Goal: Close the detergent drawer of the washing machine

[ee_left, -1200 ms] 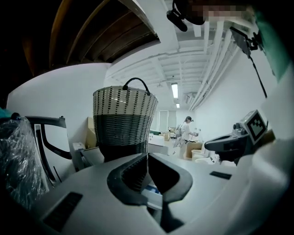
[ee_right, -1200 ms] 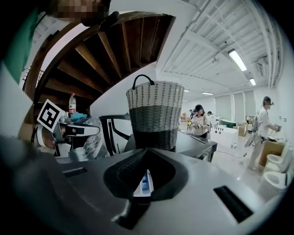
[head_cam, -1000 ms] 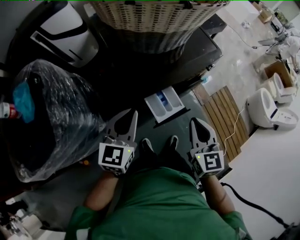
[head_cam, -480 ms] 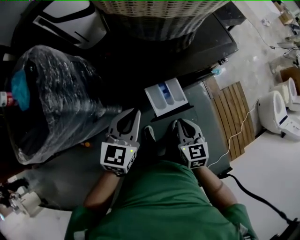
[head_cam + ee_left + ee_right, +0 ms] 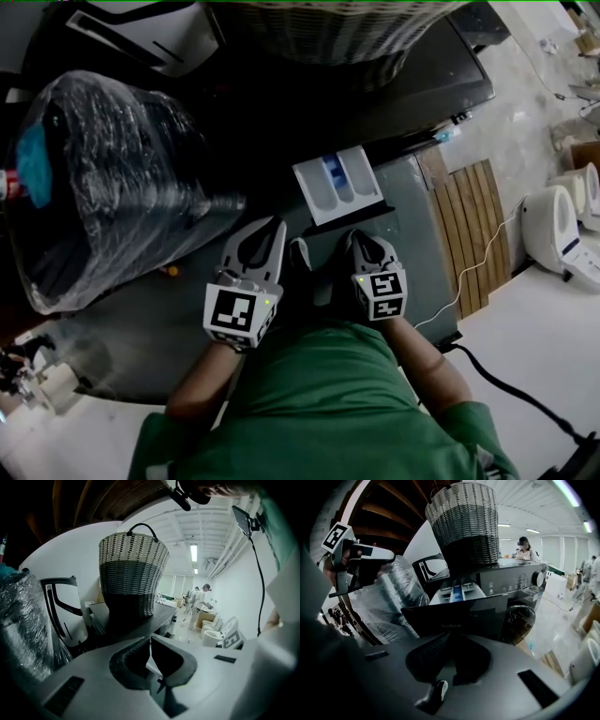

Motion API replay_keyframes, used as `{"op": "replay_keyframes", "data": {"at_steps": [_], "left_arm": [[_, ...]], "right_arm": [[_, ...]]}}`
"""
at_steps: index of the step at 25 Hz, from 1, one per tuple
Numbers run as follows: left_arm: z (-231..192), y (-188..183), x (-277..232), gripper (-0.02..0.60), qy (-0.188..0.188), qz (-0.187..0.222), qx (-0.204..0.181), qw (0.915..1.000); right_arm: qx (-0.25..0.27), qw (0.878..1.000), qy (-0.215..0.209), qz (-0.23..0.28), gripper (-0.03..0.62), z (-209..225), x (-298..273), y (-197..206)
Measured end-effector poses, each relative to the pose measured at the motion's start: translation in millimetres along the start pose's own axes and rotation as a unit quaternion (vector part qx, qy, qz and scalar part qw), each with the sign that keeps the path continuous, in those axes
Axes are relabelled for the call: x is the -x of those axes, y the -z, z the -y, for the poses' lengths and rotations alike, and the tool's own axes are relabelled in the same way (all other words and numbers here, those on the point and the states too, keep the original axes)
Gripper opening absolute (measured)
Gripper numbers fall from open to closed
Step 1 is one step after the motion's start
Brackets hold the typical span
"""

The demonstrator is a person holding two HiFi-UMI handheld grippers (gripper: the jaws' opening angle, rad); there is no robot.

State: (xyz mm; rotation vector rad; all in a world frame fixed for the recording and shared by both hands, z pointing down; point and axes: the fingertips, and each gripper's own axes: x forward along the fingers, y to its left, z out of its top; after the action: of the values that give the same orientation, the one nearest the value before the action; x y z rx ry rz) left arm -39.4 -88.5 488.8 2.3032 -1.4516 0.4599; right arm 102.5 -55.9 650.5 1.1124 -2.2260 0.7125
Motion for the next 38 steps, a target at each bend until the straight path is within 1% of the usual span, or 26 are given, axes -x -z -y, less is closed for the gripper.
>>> {"op": "replay_keyframes", "data": {"at_steps": [3,6,17,21,27,31,35,38], "left_arm": [[-4.6,3.9,0.8,0.028,-0.003,-0.004,0.011,0.9999],[-9.9,10.3,3.2,0.028,-0.012,-0.013,0.008,0.9998],[-32.2,4.8,2.7,0.028,-0.023,-0.008,0.013,0.9996],[-38.5,1.0,1.0,0.028,-0.026,-0.006,0.012,0.9996],[-49.8,-1.8,1.0,0.028,-0.038,-0.007,0.022,0.999],[-63.6,0.1,3.2,0.028,-0.053,-0.01,0.021,0.9983],[-73.3,-0.8,1.5,0.028,-0.067,-0.006,0.035,0.9971],[-78.4,0.1,1.0,0.028,-0.072,-0.007,0.036,0.9967]], "right_arm": [[0.005,1.0,0.004,-0.011,0.015,6.1,-10.5,4.9],[0.003,1.0,0.009,-0.018,0.015,9.7,-17.1,6.3],[0.01,1.0,0.018,-0.023,0.015,9.4,-28.2,-2.9],[0.027,0.999,0.014,-0.014,0.015,9.2,-44.5,-26.6],[0.029,1.0,0.006,0.004,0.015,11.0,-73.0,-62.1],[0.026,1.0,0.002,0.003,0.015,9.9,-84.5,-72.3],[0.031,1.0,-0.001,0.002,0.015,10.6,-95.2,-83.2],[0.031,1.0,-0.005,0.002,0.015,11.9,-104.3,-88.3]]}}
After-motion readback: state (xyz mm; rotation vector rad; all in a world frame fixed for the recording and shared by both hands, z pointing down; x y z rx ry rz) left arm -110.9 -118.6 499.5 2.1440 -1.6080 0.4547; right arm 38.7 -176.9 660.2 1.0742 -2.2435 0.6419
